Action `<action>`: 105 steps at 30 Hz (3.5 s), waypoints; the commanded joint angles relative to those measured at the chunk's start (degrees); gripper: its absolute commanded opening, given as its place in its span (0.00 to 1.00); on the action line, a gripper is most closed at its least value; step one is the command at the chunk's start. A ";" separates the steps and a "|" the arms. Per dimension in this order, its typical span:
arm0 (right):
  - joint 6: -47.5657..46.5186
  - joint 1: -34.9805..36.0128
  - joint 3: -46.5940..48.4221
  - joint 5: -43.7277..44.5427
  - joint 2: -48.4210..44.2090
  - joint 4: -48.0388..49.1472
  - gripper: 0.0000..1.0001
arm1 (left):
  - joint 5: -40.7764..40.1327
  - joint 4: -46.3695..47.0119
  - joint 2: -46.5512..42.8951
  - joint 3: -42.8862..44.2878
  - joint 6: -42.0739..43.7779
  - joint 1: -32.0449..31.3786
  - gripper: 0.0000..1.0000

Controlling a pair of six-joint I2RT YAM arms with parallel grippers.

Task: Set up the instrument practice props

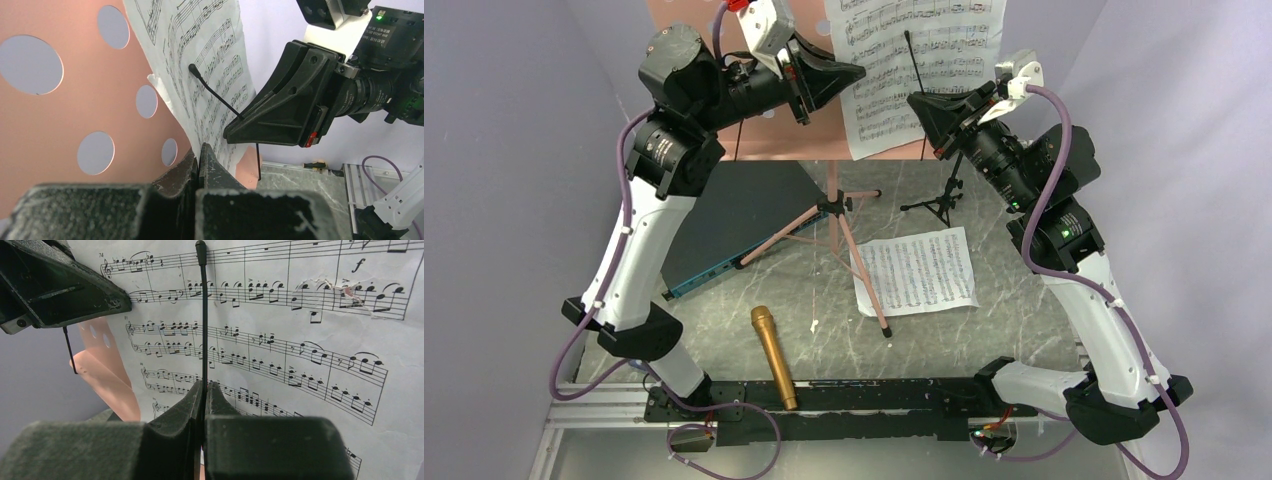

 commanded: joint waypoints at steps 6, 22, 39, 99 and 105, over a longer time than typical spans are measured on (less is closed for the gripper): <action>0.48 0.06 1.58 -0.97 0.47 0.14 0.00 | 1.29 -2.59 0.86 3.38 4.84 -0.25 0.03; 0.73 0.10 0.84 -0.74 0.48 0.58 0.00 | -0.96 1.83 -2.43 -2.88 4.17 -0.26 0.29; 1.66 0.11 -3.17 0.42 -2.85 2.27 0.51 | 2.28 9.36 -11.74 -16.17 -3.54 -0.26 0.59; 16.74 -1.14 -51.00 -0.61 -11.71 -4.21 0.90 | -11.32 35.57 -38.95 -100.95 -23.97 -0.24 0.91; 25.61 -15.41 -58.22 -11.76 -8.94 2.06 0.92 | -11.78 38.83 -42.51 -103.61 -24.04 -0.26 0.92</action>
